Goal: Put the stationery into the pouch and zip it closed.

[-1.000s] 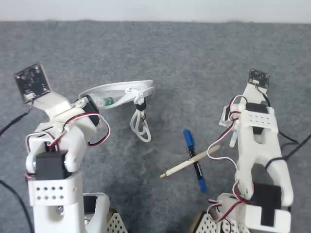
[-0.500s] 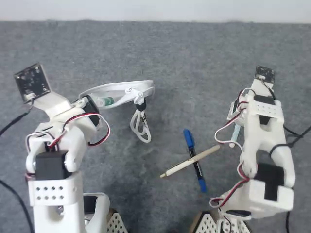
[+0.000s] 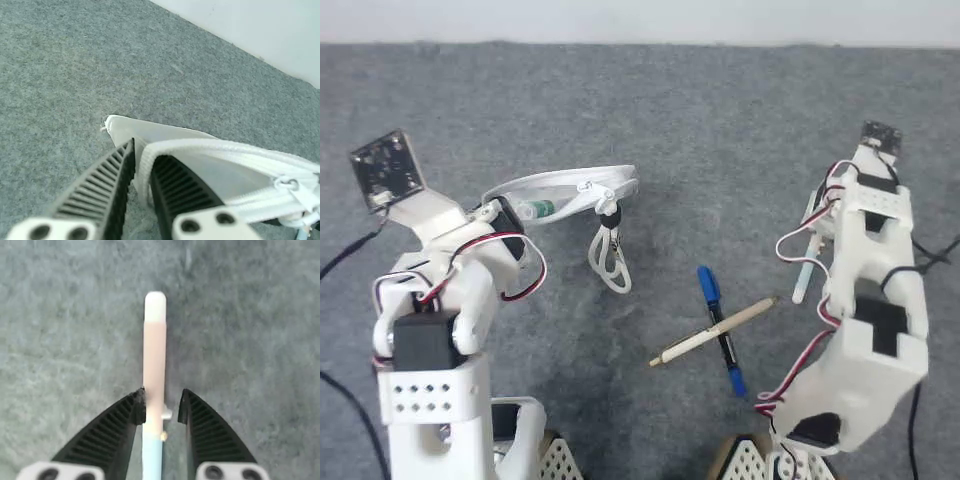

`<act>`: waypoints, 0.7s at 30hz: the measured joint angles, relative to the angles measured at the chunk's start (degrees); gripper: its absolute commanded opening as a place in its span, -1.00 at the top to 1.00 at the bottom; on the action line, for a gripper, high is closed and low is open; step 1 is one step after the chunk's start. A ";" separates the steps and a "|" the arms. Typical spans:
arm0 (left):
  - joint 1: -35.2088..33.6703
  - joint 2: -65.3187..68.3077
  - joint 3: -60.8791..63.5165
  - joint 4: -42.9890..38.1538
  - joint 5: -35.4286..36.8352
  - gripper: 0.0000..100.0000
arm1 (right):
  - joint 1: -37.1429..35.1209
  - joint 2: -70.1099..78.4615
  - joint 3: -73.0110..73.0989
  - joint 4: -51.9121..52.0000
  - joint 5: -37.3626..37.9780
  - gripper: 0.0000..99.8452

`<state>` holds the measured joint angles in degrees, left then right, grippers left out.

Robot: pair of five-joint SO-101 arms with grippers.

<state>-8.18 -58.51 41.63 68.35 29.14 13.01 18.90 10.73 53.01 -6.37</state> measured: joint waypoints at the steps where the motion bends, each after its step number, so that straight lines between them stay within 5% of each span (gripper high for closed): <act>1: 0.00 0.00 0.00 0.00 0.00 0.98 | -0.09 0.97 -0.97 0.00 0.00 0.80; 8: 0.00 0.00 0.00 0.00 0.00 0.98 | -0.09 4.84 -4.04 0.00 0.00 0.81; 11: 0.00 0.00 0.00 0.00 0.00 0.98 | -0.09 4.84 -4.04 0.00 0.00 0.99; 21: 0.00 -0.53 0.70 0.00 0.00 0.98 | -1.41 4.66 -4.13 5.63 -0.44 0.99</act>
<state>-8.18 -59.03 42.33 68.35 29.14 11.60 23.56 6.59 58.64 -6.81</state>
